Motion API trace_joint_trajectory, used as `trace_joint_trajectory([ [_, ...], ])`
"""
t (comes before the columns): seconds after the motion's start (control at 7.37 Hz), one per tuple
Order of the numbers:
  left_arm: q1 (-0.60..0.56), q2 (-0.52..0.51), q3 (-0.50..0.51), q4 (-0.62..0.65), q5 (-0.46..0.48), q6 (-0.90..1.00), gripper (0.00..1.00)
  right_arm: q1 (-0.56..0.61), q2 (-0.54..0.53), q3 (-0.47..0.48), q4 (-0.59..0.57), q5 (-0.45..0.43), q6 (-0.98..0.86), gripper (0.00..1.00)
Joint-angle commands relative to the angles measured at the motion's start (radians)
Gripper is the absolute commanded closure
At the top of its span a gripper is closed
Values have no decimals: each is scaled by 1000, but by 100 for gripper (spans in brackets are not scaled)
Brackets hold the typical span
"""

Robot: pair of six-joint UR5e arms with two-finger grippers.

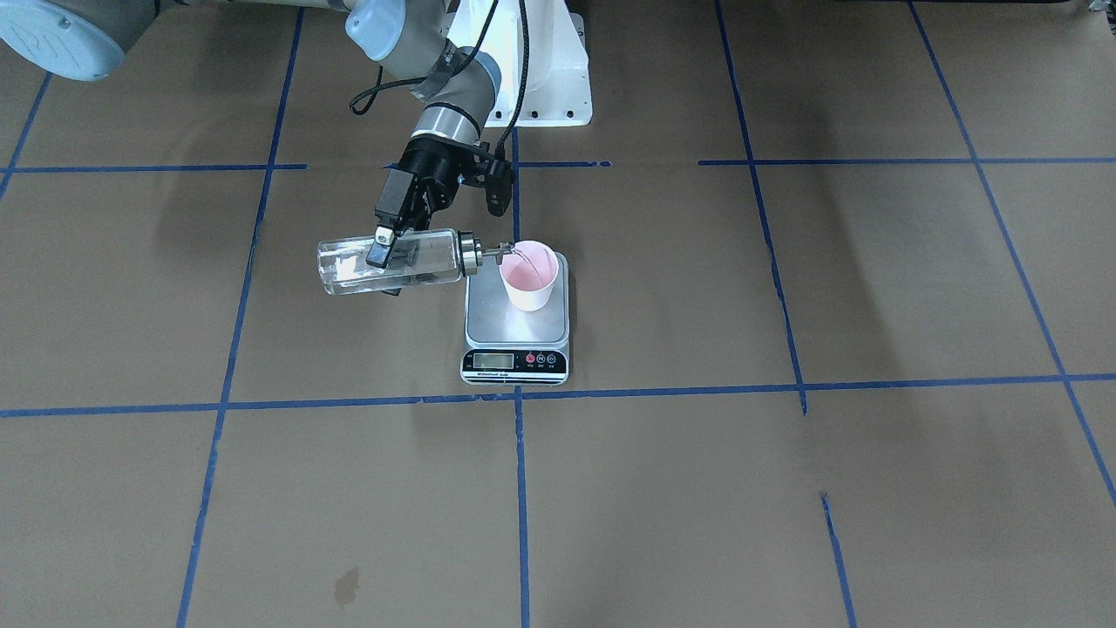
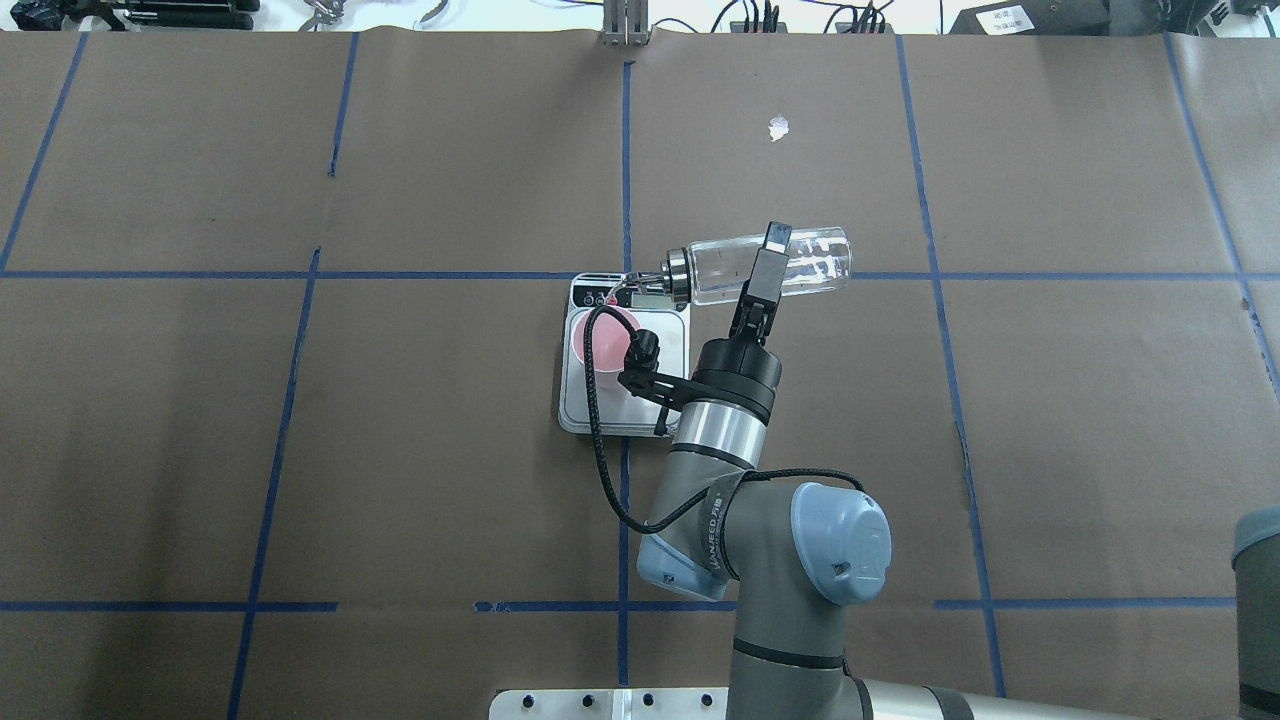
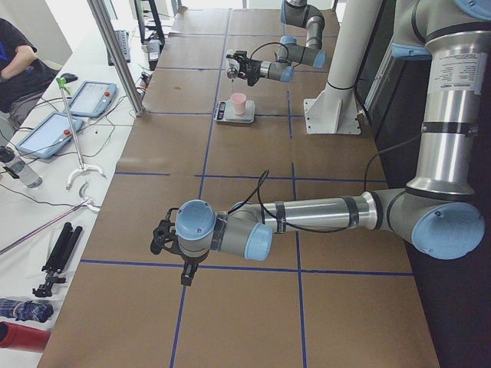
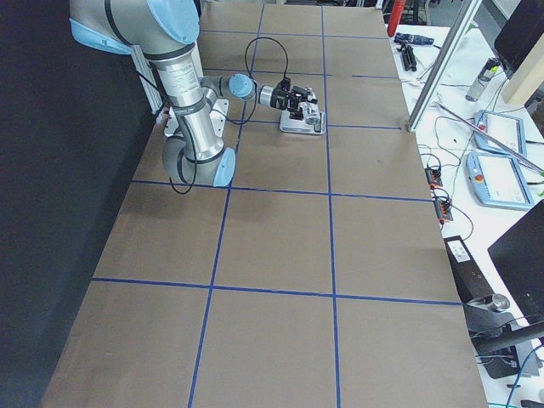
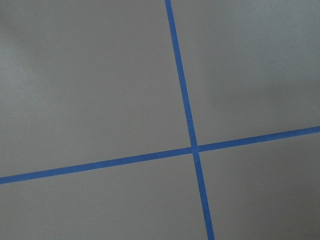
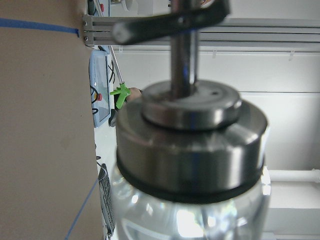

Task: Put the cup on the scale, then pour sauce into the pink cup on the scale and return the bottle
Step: 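Tilt the bottle with the right gripper to pour into the cup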

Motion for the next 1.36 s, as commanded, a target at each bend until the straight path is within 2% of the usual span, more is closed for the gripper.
trace_joint_trajectory([
  [0.0,0,-1,0,0,-1,1,0,0,-3,0,0,-4,0,100],
  [1.22,2,-7,14,-2,1,0,0,1,-7,0,0,-30,1,100],
])
